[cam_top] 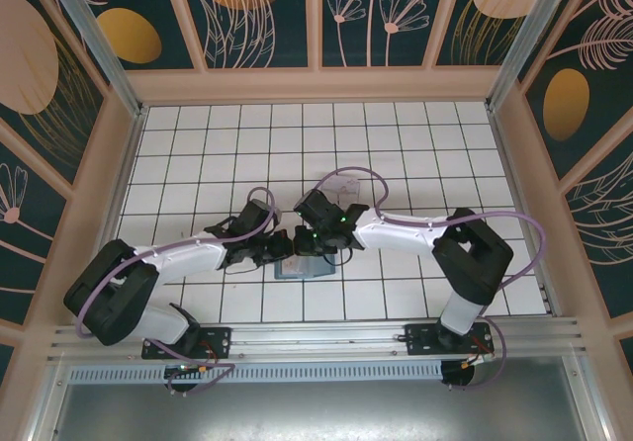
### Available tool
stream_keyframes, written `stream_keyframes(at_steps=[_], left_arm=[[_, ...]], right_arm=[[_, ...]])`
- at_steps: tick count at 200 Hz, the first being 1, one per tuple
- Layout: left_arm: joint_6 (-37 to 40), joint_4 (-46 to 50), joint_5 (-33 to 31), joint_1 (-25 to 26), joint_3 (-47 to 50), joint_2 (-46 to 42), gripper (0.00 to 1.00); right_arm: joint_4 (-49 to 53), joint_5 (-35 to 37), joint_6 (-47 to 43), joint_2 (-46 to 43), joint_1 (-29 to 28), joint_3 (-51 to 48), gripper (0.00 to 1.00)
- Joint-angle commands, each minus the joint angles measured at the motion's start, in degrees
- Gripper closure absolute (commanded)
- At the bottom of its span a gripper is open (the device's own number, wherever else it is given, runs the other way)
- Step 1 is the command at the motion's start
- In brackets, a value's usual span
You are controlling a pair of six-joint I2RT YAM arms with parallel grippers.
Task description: Take the credit cards out of the card holder
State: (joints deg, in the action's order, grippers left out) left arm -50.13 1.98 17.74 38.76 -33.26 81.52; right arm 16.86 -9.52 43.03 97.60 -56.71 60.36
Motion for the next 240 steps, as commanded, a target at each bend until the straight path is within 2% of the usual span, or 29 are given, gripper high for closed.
stream_keyframes(at_steps=[1, 42, 79, 146, 240], left_arm=[[-1.1, -2.3, 2.2, 0.5, 0.3, 1.3, 0.92], [-1.0, -2.2, 2.8, 1.3, -0.5, 1.9, 0.93], [-0.9, -1.7, 2.9, 2.0, -1.8, 2.2, 0.93], [-0.8, -2.0, 3.0, 5.3, -5.8, 6.7, 0.92], [-0.9, -4.0, 4.2, 7.8, -10.3, 14.0, 0.92]], right_arm=[[0.3, 0.8, 0.9, -2.5, 0.1, -1.0, 0.86], [3.1, 3.7, 0.9, -5.2, 0.1, -1.0, 0.72], [5.9, 8.1, 1.4, -9.4, 0.8, -1.9, 0.66], [5.3, 9.7, 2.8, -17.2, 4.6, -6.0, 0.64], [4.6, 9.4, 3.2, -19.0, 5.5, -8.4, 0.64]])
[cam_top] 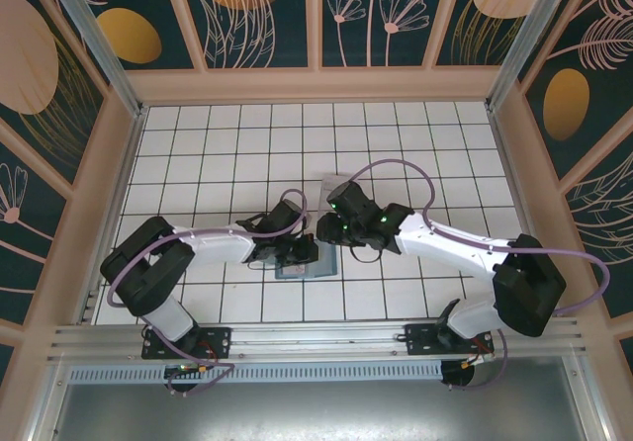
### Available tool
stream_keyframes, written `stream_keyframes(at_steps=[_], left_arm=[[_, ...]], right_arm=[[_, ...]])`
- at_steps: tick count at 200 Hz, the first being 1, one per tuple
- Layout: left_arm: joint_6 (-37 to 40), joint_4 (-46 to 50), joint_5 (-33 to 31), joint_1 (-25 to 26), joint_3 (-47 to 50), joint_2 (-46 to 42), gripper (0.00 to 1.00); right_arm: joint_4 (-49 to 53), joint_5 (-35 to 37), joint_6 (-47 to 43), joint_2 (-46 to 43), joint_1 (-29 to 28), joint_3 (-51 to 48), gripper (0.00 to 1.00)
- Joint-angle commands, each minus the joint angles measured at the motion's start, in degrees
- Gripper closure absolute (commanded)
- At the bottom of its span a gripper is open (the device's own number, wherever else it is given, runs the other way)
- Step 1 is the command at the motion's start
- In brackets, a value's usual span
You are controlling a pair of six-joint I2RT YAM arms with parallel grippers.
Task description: Take the credit cards out of the card holder
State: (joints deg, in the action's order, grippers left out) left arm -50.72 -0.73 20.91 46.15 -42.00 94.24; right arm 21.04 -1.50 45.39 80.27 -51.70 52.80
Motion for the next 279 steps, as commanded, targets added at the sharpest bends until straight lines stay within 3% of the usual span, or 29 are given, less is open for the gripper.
stream_keyframes(at_steps=[1, 126, 279], left_arm=[[-0.3, -1.3, 1.0, 0.4, -1.6, 1.3, 0.92], [4.4, 6.6, -5.2, -0.5, -8.2, -1.4, 0.91], [7.1, 8.6, -6.0, -8.6, 0.8, -10.3, 0.90]], right_arm=[[0.4, 1.3, 0.9, -1.7, 0.5, -0.9, 0.64], [-0.8, -0.3, 0.9, -1.7, 0.8, 0.6, 0.64], [-2.9, -6.0, 0.2, 3.8, -1.2, 3.8, 0.64]])
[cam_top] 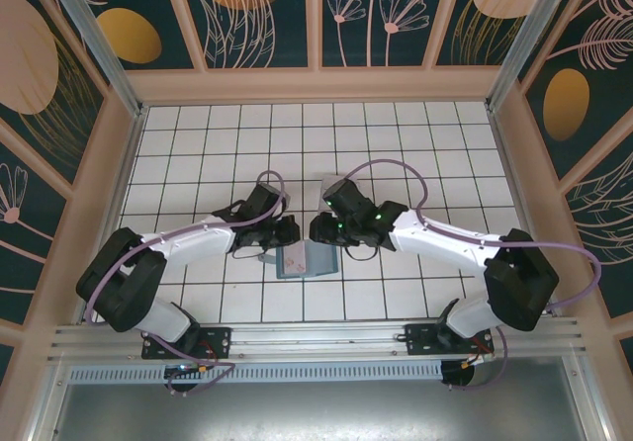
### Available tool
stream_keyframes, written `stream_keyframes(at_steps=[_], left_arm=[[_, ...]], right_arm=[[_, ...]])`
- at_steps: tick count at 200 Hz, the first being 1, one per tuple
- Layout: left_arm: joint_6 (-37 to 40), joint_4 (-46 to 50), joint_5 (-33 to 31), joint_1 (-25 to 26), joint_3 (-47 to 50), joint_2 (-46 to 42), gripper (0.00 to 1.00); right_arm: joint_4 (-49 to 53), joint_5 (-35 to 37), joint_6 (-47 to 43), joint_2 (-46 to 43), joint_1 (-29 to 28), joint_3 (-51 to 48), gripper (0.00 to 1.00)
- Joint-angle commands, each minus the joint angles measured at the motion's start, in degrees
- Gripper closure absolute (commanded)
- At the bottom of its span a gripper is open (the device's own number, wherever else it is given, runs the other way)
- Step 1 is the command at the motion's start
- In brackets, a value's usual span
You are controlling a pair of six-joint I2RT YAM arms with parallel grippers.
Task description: Take the credit cards out of the card holder
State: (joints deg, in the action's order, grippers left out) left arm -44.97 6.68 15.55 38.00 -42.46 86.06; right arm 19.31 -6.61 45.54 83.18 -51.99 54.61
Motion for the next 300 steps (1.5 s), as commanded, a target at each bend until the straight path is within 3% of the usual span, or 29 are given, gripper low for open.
stream_keyframes(at_steps=[1, 98, 238, 300], left_arm=[[1.4, 1.1, -0.6, -0.5, 1.3, -2.2, 0.91], [0.8, 3.4, -3.1, -1.4, 7.4, -8.6, 0.90], [3.6, 6.5, 1.6, -0.9, 6.6, -3.4, 0.89], [4.2, 6.2, 1.6, -0.8, 6.8, -1.8, 0.89]], right_arm=[[-1.2, -0.9, 0.1, 1.0, -0.9, 2.0, 0.64], [-5.7, -8.9, -0.8, 6.6, -2.5, 1.3, 0.67], [-18.4, -17.1, 0.1, 14.0, 0.5, -6.1, 0.72], [-20.5, -17.5, 0.4, 16.7, 0.9, -6.6, 0.75]])
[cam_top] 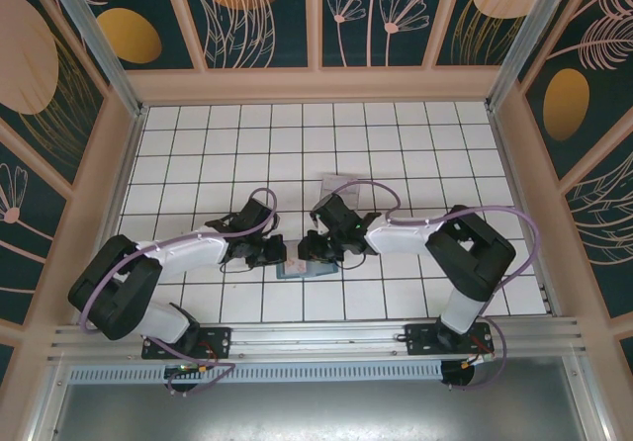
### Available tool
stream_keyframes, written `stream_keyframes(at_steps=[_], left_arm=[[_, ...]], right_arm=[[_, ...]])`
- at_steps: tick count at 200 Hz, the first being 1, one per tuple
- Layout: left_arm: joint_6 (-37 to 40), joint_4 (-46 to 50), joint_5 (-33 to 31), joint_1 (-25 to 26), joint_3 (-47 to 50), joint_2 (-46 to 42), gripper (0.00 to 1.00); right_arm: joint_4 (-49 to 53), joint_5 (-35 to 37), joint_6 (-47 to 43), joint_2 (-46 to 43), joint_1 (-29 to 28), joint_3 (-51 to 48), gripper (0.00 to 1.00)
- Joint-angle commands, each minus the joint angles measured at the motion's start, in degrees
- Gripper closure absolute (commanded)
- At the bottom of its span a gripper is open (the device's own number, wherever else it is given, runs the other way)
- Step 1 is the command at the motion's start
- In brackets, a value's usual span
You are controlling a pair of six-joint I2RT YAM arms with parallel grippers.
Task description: Take the credit cards out of the card holder
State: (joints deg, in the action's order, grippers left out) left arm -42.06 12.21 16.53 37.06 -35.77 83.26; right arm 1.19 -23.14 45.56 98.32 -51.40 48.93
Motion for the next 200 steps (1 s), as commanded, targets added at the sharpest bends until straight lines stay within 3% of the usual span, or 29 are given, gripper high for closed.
stream_keyframes(at_steps=[1, 126, 200], left_arm=[[1.2, 0.8, 0.6, 0.1, 0.1, 1.0, 0.89], [2.6, 2.9, -1.8, 0.1, 0.3, 3.6, 0.89], [2.3, 2.8, -1.7, 0.2, 0.4, 4.1, 0.90]], right_arm=[[-2.4, -1.0, 0.4, 1.5, 0.3, -0.9, 0.75], [-2.9, -0.1, 0.8, 0.5, 1.3, -3.2, 0.75], [-8.4, -2.4, 2.5, 0.7, 1.7, -5.6, 0.86]])
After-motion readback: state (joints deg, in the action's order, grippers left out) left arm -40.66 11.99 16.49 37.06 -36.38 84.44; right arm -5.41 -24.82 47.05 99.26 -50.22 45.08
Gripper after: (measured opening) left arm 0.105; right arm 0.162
